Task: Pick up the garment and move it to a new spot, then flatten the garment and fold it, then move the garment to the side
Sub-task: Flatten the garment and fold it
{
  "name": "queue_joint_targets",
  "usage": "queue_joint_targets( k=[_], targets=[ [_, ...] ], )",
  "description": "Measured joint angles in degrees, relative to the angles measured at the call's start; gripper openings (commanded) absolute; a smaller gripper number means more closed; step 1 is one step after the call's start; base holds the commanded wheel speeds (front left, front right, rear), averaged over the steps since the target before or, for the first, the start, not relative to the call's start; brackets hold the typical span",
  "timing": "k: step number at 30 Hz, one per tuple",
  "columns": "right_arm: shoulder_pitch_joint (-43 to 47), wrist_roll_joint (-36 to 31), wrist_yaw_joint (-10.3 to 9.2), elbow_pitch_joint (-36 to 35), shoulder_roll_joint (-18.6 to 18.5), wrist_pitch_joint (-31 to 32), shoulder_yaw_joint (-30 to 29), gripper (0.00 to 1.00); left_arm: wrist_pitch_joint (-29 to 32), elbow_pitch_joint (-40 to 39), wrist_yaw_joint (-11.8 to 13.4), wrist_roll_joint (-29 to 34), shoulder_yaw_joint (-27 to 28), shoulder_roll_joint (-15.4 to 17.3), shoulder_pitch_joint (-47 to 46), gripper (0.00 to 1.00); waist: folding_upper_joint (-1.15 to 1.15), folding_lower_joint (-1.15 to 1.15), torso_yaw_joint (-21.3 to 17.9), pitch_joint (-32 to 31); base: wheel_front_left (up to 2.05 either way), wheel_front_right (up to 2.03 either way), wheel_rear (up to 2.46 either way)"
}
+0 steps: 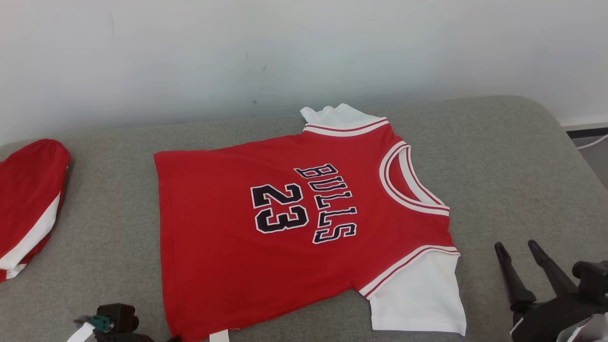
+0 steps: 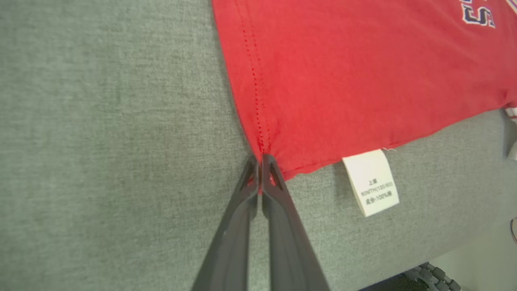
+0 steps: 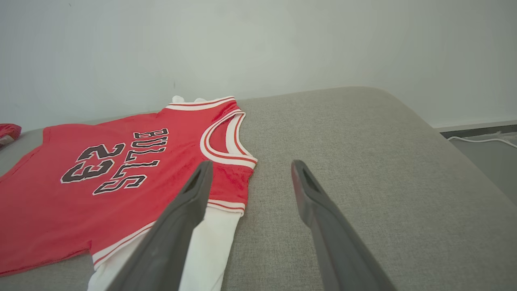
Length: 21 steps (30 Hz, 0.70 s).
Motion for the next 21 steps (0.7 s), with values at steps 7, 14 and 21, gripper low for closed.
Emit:
queue_joint_targets(
  k=[7, 14, 21],
  targets=[
    [1.6, 1.5, 1.70, 2.4, -0.3, 7.6, 4.4, 1.00, -2.4, 0.1, -0.2, 1.0, -0.3, -0.4, -1.1, 0.00, 0.00, 0.00, 1.2, 0.4, 0.00, 0.00, 0.00],
    [2.3, 2.5, 2.02, 3.0, -0.8, 14.1, 6.7, 1.00, -5.8, 0.1, -0.2, 2.0, 0.1, -0.4, -2.7, 0.00, 0.01, 0.00, 2.2, 0.8, 0.00, 0.00, 0.00],
    [2.6, 3.1, 1.60, 4.7, -0.7, 19.8, 9.0, 1.00, -7.7, 0.8, -0.4, 3.1, -0.5, -1.5, -3.4, 0.00, 0.01, 0.00, 3.1, 1.3, 0.00, 0.00, 0.00]
  ],
)
